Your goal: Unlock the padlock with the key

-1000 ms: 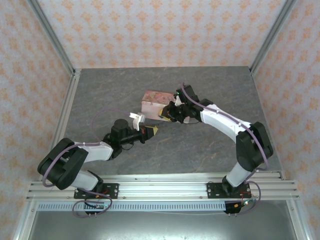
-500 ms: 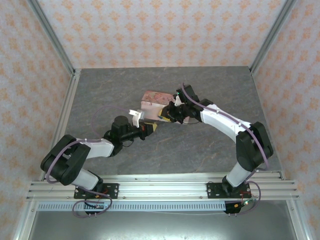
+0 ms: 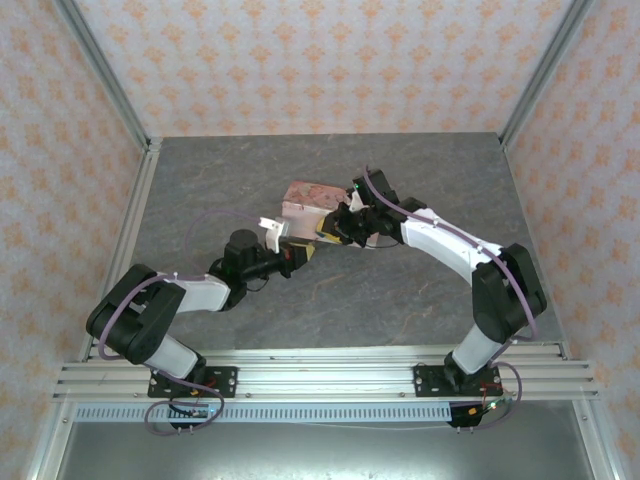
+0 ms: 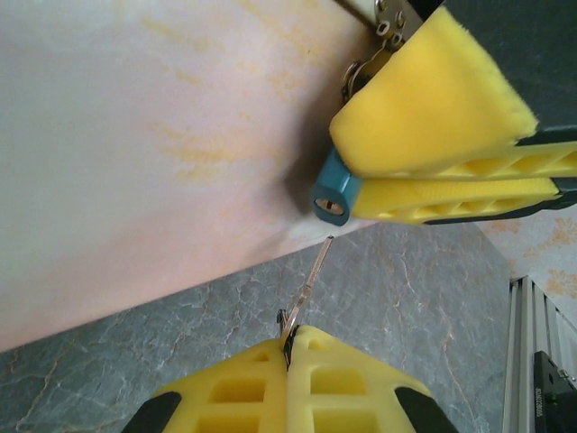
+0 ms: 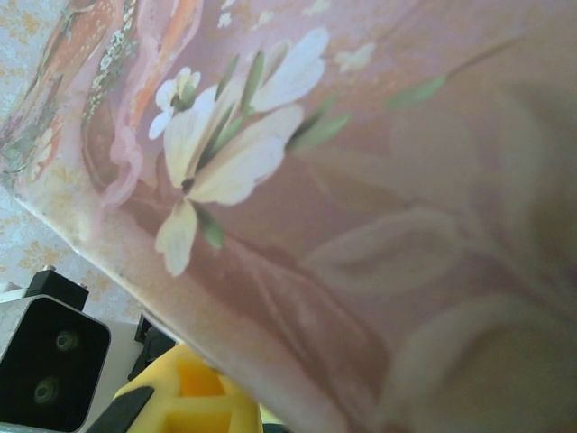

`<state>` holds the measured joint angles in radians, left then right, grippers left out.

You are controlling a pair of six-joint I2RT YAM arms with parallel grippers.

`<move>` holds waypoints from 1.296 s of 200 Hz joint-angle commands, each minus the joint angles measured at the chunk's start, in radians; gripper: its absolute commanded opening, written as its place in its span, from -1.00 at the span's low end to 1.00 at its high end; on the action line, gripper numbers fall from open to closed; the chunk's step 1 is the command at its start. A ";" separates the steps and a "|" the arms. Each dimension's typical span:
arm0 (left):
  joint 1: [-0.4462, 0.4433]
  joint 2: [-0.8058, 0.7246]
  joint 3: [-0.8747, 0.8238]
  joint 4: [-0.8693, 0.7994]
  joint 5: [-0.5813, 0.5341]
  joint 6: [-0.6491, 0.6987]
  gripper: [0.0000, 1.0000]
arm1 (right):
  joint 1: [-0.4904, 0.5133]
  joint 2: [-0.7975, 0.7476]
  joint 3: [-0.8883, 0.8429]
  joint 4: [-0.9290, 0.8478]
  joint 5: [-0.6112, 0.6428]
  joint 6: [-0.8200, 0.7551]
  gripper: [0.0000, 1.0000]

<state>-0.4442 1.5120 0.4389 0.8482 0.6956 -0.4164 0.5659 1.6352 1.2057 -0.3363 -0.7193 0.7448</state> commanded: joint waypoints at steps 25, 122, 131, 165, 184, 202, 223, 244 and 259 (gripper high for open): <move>0.004 -0.017 0.038 0.007 -0.007 0.042 -1.00 | -0.004 -0.046 0.008 0.075 -0.039 0.011 -1.00; 0.004 0.001 0.044 0.014 -0.025 0.043 -1.00 | -0.004 -0.040 0.004 0.086 -0.051 0.021 -1.00; 0.004 0.002 0.043 0.011 -0.027 0.044 -1.00 | -0.004 -0.041 0.005 0.086 -0.050 0.021 -1.00; 0.004 0.005 0.024 0.029 -0.034 0.041 -1.00 | -0.004 -0.044 0.006 0.083 -0.043 0.019 -1.00; 0.004 0.001 0.020 0.031 -0.036 0.039 -1.00 | -0.004 -0.046 0.005 0.081 -0.041 0.018 -1.00; 0.004 -0.001 0.021 0.028 -0.036 0.039 -1.00 | -0.004 -0.047 0.003 0.080 -0.039 0.016 -1.00; 0.006 -0.004 0.024 0.020 -0.034 0.042 -1.00 | -0.004 -0.050 0.000 0.081 -0.035 0.016 -1.00; 0.006 -0.003 0.026 0.015 -0.031 0.042 -1.00 | -0.004 -0.049 0.000 0.081 -0.036 0.018 -1.00; 0.006 -0.001 0.027 0.015 -0.031 0.042 -1.00 | -0.004 -0.050 0.000 0.083 -0.038 0.019 -1.00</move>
<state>-0.4442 1.5124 0.4576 0.8417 0.6727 -0.3931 0.5655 1.6348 1.2053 -0.3237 -0.7265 0.7639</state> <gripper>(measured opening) 0.048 0.158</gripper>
